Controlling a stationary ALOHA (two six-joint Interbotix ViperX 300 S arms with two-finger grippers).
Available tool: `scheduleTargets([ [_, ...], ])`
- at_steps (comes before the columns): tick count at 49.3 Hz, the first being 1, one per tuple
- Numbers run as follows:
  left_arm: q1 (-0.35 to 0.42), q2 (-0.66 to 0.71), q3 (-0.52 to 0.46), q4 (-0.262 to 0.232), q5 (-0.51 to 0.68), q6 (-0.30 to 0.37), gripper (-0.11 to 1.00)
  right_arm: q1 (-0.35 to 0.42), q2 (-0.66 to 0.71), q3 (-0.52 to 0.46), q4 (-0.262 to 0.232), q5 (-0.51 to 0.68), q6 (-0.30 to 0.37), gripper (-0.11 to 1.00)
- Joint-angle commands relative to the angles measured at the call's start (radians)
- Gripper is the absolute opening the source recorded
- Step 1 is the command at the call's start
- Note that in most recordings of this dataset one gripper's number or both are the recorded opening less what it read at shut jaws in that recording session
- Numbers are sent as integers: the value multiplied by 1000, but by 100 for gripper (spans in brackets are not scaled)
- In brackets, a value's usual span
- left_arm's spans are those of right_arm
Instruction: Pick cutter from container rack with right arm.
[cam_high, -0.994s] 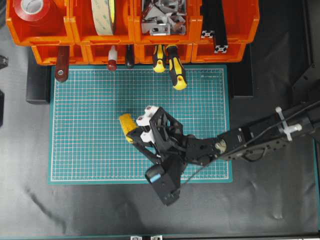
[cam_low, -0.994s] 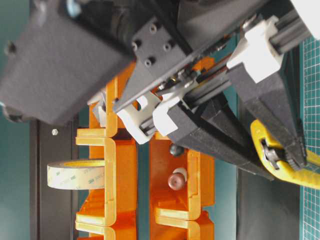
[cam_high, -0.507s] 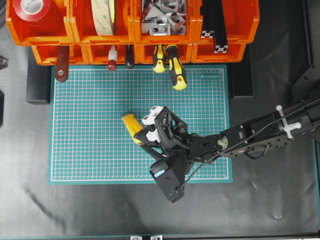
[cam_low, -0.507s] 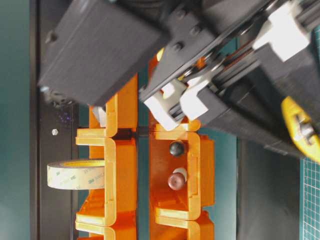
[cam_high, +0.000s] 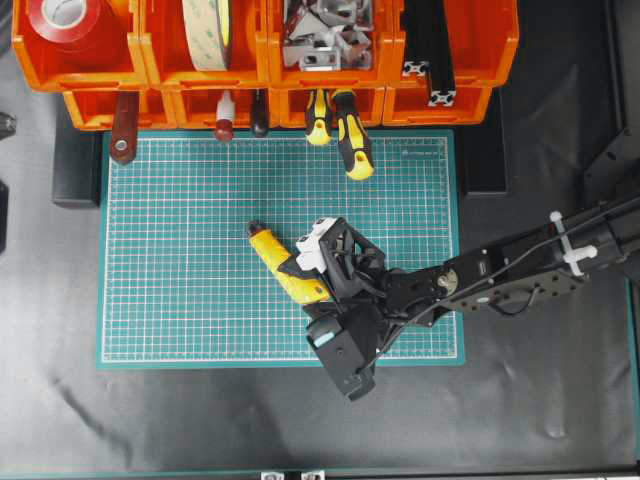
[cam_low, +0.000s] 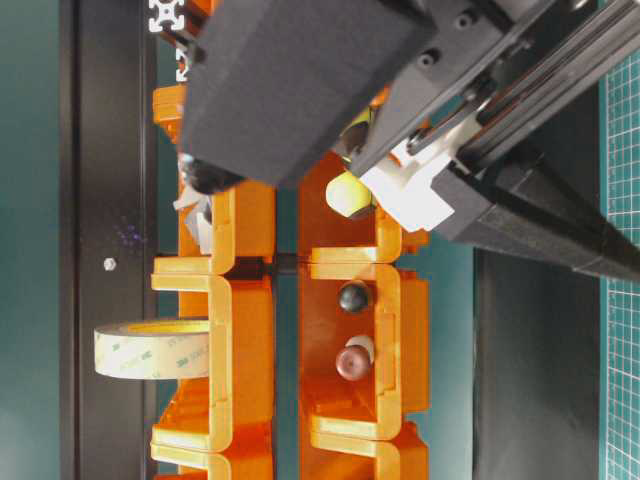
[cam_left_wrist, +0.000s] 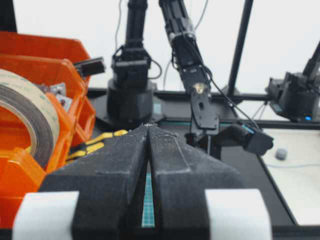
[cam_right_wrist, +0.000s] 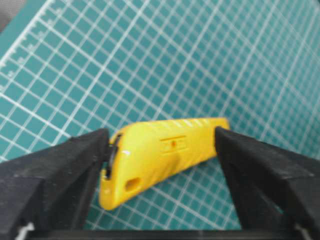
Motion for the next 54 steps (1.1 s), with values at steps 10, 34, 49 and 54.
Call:
scheduleTargets([
  [10,-2,5,-31,3,-9,-5,0,12,-51,21,103,-5,98,82],
  [34,-2,6,-29,3,6,-5,0,23,-322,229,196,-26,439,82],
  [49,-21,2,-31,5,101,-6,0,23,-640,356,196,9,546,82],
  [54,-34,3,-29,3,146,-8,0,23,-749,403,195,34,554,82],
])
